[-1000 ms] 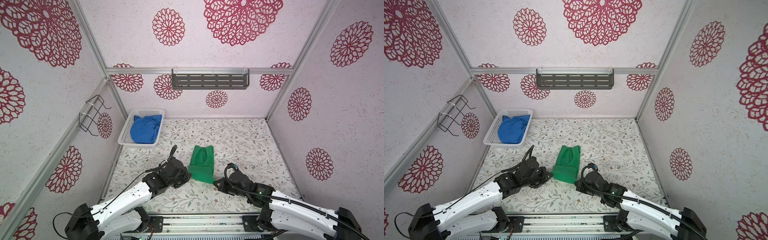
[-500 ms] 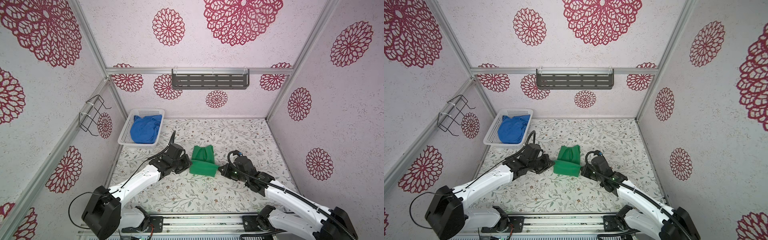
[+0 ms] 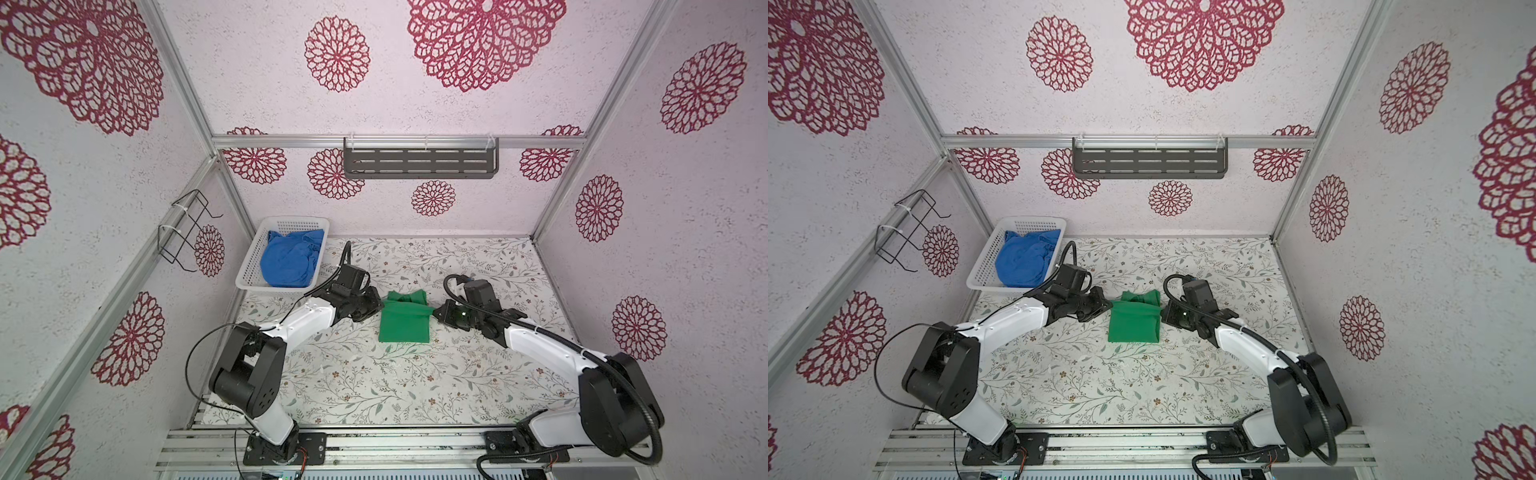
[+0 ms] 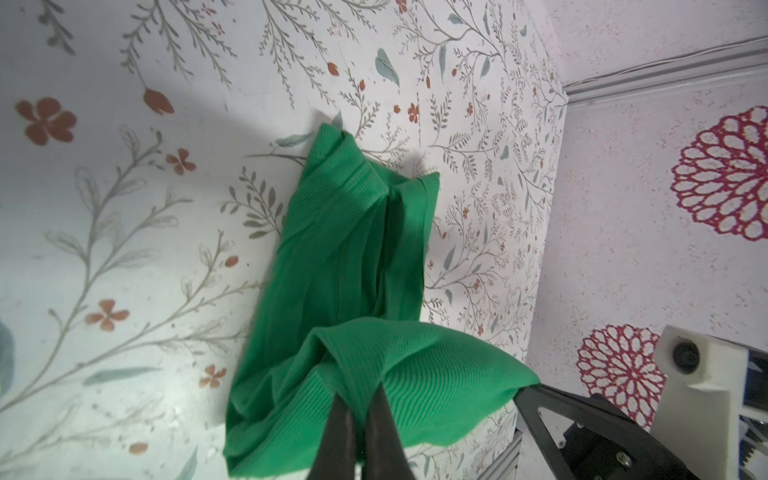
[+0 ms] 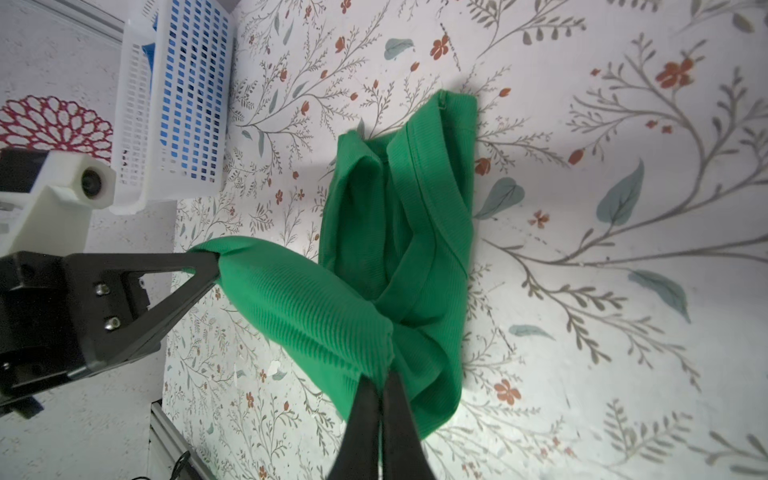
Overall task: Fold and stack the tank tops
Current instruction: 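Lay the folded green bundle down and press it flat with both grippers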
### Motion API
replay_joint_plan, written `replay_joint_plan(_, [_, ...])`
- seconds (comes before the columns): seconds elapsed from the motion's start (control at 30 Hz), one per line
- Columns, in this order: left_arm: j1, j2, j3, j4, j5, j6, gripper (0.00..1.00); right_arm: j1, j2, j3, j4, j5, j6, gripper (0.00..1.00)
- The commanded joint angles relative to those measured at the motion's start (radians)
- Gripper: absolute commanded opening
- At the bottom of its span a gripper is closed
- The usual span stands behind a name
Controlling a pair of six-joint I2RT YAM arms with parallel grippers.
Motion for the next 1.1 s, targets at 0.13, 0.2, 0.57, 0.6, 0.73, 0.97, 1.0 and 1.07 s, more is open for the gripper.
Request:
replay_joint_plan(0.13, [0.064,0.145,0.122,0.040,-0.032,0.062,0.00,-0.083,0.162,0.159,0.002,-0.036,-0.108,0.00])
replay_joint_plan(0.2, [0.078,0.195,0.169,0.032,-0.030,0.071,0.02,-0.103,0.231,0.227,-0.023,-0.055,-0.134,0.05])
replay_joint_plan(0.57, [0.077,0.077,0.281,-0.157,-0.079,0.145,0.54,-0.061,0.177,0.430,-0.212,0.035,-0.200,0.41])
replay_joint_plan(0.6, [0.063,0.065,0.248,-0.138,-0.084,0.124,0.53,-0.028,0.160,0.394,-0.176,0.032,-0.177,0.37])
replay_joint_plan(0.73, [0.025,0.059,0.128,-0.040,-0.090,0.046,0.47,0.050,0.170,0.290,-0.051,0.026,-0.090,0.31])
replay_joint_plan(0.97, [-0.017,0.058,0.043,0.035,-0.107,-0.005,0.42,0.077,0.288,0.176,0.144,0.038,0.019,0.25])
replay_joint_plan(1.0, [-0.021,0.058,0.036,0.043,-0.108,-0.012,0.42,0.076,0.309,0.149,0.165,0.051,0.031,0.23])
replay_joint_plan(1.07, [-0.025,0.047,0.025,0.044,-0.112,-0.014,0.42,0.075,0.319,0.092,0.190,0.091,0.038,0.20])
